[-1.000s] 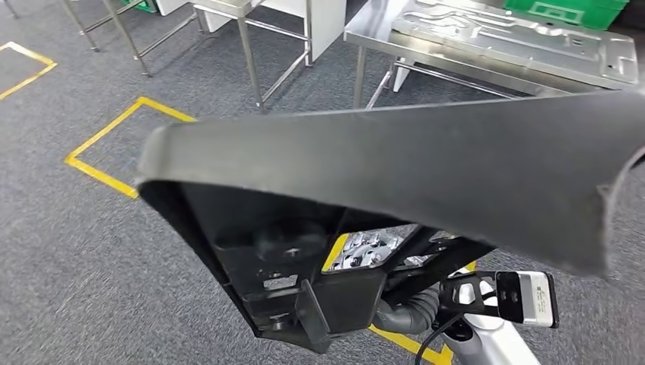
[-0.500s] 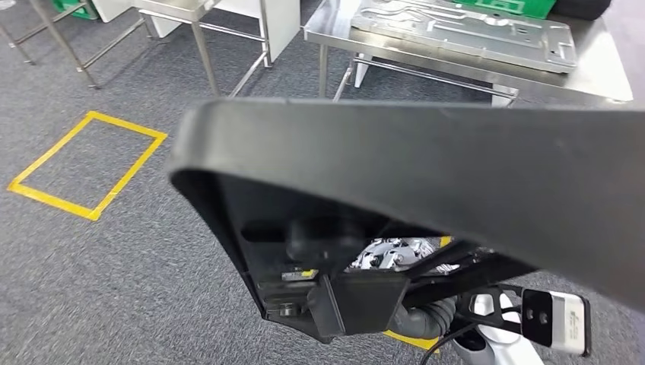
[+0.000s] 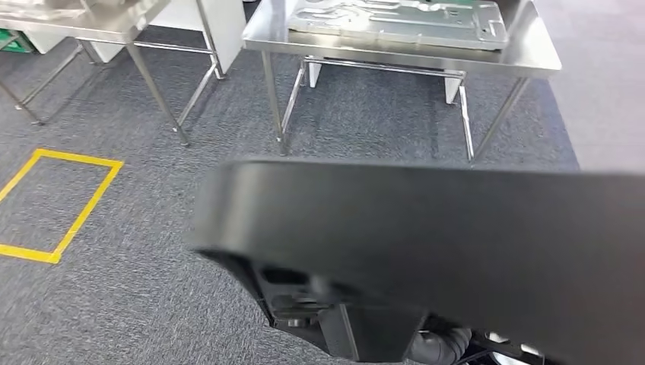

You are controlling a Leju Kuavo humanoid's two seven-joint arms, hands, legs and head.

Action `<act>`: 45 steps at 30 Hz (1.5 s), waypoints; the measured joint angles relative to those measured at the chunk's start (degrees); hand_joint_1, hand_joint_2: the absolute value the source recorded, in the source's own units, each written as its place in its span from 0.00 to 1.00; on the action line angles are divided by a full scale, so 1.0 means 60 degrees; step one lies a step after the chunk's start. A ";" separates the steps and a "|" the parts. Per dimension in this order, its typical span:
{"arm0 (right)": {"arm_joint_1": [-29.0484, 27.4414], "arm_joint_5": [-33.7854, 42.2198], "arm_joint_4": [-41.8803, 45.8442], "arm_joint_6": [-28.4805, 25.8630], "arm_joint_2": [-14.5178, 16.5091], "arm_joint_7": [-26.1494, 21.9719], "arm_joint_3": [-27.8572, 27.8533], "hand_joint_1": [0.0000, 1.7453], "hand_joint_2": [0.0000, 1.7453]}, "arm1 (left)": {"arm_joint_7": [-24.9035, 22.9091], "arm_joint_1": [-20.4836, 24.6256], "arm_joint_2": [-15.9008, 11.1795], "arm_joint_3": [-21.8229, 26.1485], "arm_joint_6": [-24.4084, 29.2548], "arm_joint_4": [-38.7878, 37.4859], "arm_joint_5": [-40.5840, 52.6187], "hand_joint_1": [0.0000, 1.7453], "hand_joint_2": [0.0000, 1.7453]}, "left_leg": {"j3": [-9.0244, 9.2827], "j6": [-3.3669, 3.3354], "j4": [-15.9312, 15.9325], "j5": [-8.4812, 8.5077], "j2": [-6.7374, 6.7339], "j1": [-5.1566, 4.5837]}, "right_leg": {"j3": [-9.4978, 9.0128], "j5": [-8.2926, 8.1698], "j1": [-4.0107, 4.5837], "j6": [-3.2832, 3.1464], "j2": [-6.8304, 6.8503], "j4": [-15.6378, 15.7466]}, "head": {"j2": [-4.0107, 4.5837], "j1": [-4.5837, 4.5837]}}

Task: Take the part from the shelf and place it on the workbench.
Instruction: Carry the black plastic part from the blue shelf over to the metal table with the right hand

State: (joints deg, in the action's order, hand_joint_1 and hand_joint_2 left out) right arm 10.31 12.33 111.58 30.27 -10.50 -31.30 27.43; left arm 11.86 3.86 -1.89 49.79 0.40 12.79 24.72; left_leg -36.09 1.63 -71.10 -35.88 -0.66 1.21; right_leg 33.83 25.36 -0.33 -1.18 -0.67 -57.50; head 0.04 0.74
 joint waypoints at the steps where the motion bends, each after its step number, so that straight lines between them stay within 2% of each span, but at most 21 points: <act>1: -0.0100 -0.0051 -0.0016 0.0035 -0.0025 -0.0133 0.0000 0.99 1.00 | 0.0007 -0.0027 0.0001 0.0000 0.0004 0.0000 -0.0014 0.00 0.00 | -0.0301 0.0006 -0.0477 -0.0084 0.0038 -0.0002 | -0.0007 0.0011 0.0008 -0.0009 -0.0119 -0.0006 | 0.0000 -0.0002; 3: -0.0252 -0.0126 -0.0060 0.0100 -0.0086 -0.0344 0.0000 0.99 1.00 | 0.0034 -0.0072 0.0008 0.0000 0.0005 0.0000 -0.0029 0.00 0.00 | -0.0355 -0.0003 -0.0258 0.0386 0.0076 0.0003 | -0.0051 0.0044 0.0013 0.0003 -0.0371 -0.0028 | 0.0000 -0.0003; 5: -0.0357 -0.0182 -0.0103 0.0146 -0.0146 -0.0520 0.0000 0.99 1.00 | 0.0088 -0.0090 0.0014 0.0003 0.0000 0.0000 -0.0045 0.00 0.00 | 0.0111 -0.0035 0.0992 0.1149 0.0332 0.0024 | -0.0092 0.0115 0.0016 0.0066 -0.0603 -0.0098 | 0.0000 0.0000; 7: -0.0436 -0.0235 -0.0145 0.0187 -0.0197 -0.0655 0.0000 0.99 1.00 | 0.0143 -0.0090 0.0019 0.0011 -0.0006 0.0000 -0.0073 0.00 0.00 | 0.0440 -0.0109 0.1812 0.1425 0.0625 0.0040 | -0.0036 0.0174 0.0016 0.0168 -0.0796 -0.0199 | 0.0000 0.0002; 8: -0.0478 -0.0253 -0.0163 0.0211 -0.0226 -0.0699 -0.0002 0.99 1.00 | 0.0158 -0.0087 0.0022 0.0015 -0.0013 0.0000 -0.0085 0.00 0.00 | 0.0486 -0.0168 0.1925 0.1399 0.0686 0.0023 | 0.0007 0.0178 0.0005 0.0231 -0.0888 -0.0223 | 0.0000 -0.0001; 10: -0.0557 -0.0272 -0.0188 0.0261 -0.0282 -0.0745 -0.0006 0.99 1.00 | 0.0179 -0.0070 0.0045 0.0020 -0.0041 0.0000 -0.0102 0.00 0.00 | 0.0520 -0.0306 0.1988 0.1419 0.0519 0.0006 | 0.0048 0.0174 -0.0033 0.0348 -0.0955 -0.0223 | 0.0000 -0.0005; 12: -0.0586 -0.0291 -0.0210 0.0290 -0.0341 -0.0808 -0.0015 0.99 1.00 | 0.0204 -0.0065 0.0076 0.0025 -0.0081 0.0002 -0.0108 0.00 0.00 | 0.0572 -0.0443 0.2059 0.1448 0.0334 0.0021 | 0.0198 0.0398 -0.0027 0.0466 -0.0540 -0.0568 | 0.0000 0.0029; 14: -0.0588 -0.0348 -0.0244 0.0271 -0.0389 -0.0864 -0.0039 0.99 1.00 | 0.0230 -0.0089 0.0086 0.0031 -0.0113 0.0003 -0.0109 0.00 0.00 | 0.0592 -0.0518 0.2083 0.1436 0.0159 0.0008 | 0.0729 0.0965 -0.0035 0.0571 -0.0040 -0.1647 | 0.0000 0.0066; 16: -0.0608 -0.0418 -0.0292 0.0246 -0.0424 -0.0878 -0.0066 0.99 1.00 | 0.0246 -0.0110 0.0086 0.0036 -0.0129 0.0003 -0.0109 0.00 0.00 | 0.0590 -0.0534 0.2081 0.1414 0.0006 -0.0013 | 0.1320 0.1367 -0.0077 0.0637 0.0064 -0.2757 | 0.0000 0.0068; 17: -0.0619 -0.0438 -0.0316 0.0239 -0.0443 -0.0879 -0.0075 0.99 1.00 | 0.0249 -0.0111 0.0086 0.0039 -0.0133 0.0004 -0.0109 0.00 0.00 | 0.0598 -0.0532 0.2080 0.1402 -0.0058 -0.0018 | 0.1409 0.1313 -0.0088 0.0647 0.0071 -0.2899 | 0.0000 0.0068; 18: -0.0625 -0.0445 -0.0334 0.0232 -0.0460 -0.0879 -0.0082 0.99 1.00 | 0.0250 -0.0107 0.0087 0.0041 -0.0137 0.0004 -0.0109 0.00 0.00 | 0.0620 -0.0525 0.2079 0.1388 -0.0105 -0.0021 | 0.1271 0.1062 -0.0089 0.0635 0.0078 -0.2618 | 0.0000 0.0069; 20: -0.0627 -0.0448 -0.0352 0.0221 -0.0497 -0.0881 -0.0104 0.99 1.00 | 0.0251 -0.0097 0.0095 0.0044 -0.0146 0.0003 -0.0109 0.00 0.00 | 0.0686 -0.0494 0.2085 0.1354 -0.0159 -0.0023 | 0.0563 0.0401 -0.0053 0.0533 0.0134 -0.1265 | 0.0000 0.0070; 22: -0.0619 -0.0461 -0.0354 0.0212 -0.0534 -0.0895 -0.0128 0.99 1.00 | 0.0261 -0.0084 0.0119 0.0048 -0.0161 0.0003 -0.0108 0.00 0.00 | 0.0721 -0.0419 0.2098 0.1330 -0.0185 -0.0034 | 0.0055 0.0093 0.0040 0.0377 0.0212 -0.0259 | 0.0000 0.0069; 24: -0.0616 -0.0479 -0.0354 0.0205 -0.0574 -0.0922 -0.0138 0.99 1.00 | 0.0282 -0.0078 0.0137 0.0067 -0.0191 0.0003 -0.0101 0.00 0.00 | 0.0739 -0.0308 0.2139 0.1328 -0.0212 -0.0032 | 0.0000 0.0100 0.0113 0.0264 0.0214 -0.0100 | 0.0000 0.0072; 27: -0.0594 -0.0464 -0.0325 0.0198 -0.0625 -0.0972 -0.0152 0.99 1.00 | 0.0340 -0.0076 0.0136 0.0102 -0.0266 0.0009 -0.0100 0.00 0.00 | 0.0738 -0.0174 0.1976 0.1156 -0.0150 -0.0049 | -0.0172 0.0014 0.0020 0.0116 0.0159 0.0141 | 0.0000 0.0068; 30: -0.0554 -0.0410 -0.0326 0.0223 -0.0643 -0.0997 -0.0160 0.99 1.00 | 0.0378 -0.0096 0.0133 0.0169 -0.0304 0.0011 -0.0119 0.00 0.00 | -0.0005 -0.0136 0.0393 0.0356 0.0007 -0.0049 | -0.0279 -0.0001 0.0004 0.0013 0.0137 0.0260 | 0.0000 0.0057; 32: -0.0557 -0.0379 -0.0364 0.0289 -0.0647 -0.1001 -0.0158 0.99 1.00 | 0.0398 -0.0140 0.0134 0.0233 -0.0294 0.0011 -0.0134 0.00 0.00 | -0.0503 -0.0098 -0.0473 0.0136 0.0025 -0.0047 | -0.0279 0.0035 0.0019 -0.0009 0.0088 0.0232 | 0.0000 0.0059; 34: -0.0534 -0.0325 -0.0425 0.0362 -0.0648 -0.1016 -0.0157 0.99 1.00 | 0.0423 -0.0179 0.0136 0.0279 -0.0289 0.0011 -0.0141 0.00 0.00 | -0.0376 -0.0077 -0.0036 0.0613 0.0025 -0.0032 | -0.0284 0.0099 0.0017 0.0015 0.0023 0.0153 | 0.0000 0.0058; 37: -0.0367 -0.0193 -0.0515 0.0436 -0.0656 -0.1018 -0.0158 0.99 1.00 | 0.0454 -0.0160 0.0137 0.0363 -0.0271 0.0011 -0.0140 0.00 0.00 | 0.0366 -0.0137 0.1661 0.1393 0.0062 -0.0019 | -0.0223 0.0269 0.0042 0.0145 -0.0055 -0.0099 | 0.0000 0.0060; 42: -0.0180 0.0074 -0.0524 0.0360 -0.0717 -0.0760 -0.0171 0.99 1.00 | 0.0468 -0.0138 0.0134 0.0451 -0.0267 0.0011 -0.0077 0.00 0.00 | 0.0506 -0.0425 0.1996 0.1415 0.0081 -0.0040 | -0.0107 0.0447 0.0023 0.0369 -0.0042 -0.0351 | 0.0000 0.0075; 45: -0.0127 0.0160 -0.0483 0.0280 -0.0781 -0.0676 -0.0185 0.99 1.00 | 0.0476 -0.0118 0.0125 0.0481 -0.0271 0.0011 0.0000 0.00 0.00 | 0.0543 -0.0537 0.2030 0.1408 0.0059 -0.0017 | 0.0600 0.1193 -0.0029 0.0498 0.0034 -0.1801 | 0.0000 0.0095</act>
State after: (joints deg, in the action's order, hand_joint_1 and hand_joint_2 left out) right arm 9.54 13.29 108.68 31.95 -15.18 -35.36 26.32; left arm 14.72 3.15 -1.14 52.68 -1.23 12.85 24.72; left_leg -32.83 -1.59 -58.92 -27.43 -0.31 1.11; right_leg 37.44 32.52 -0.50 1.81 -0.46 -68.31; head 0.04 1.31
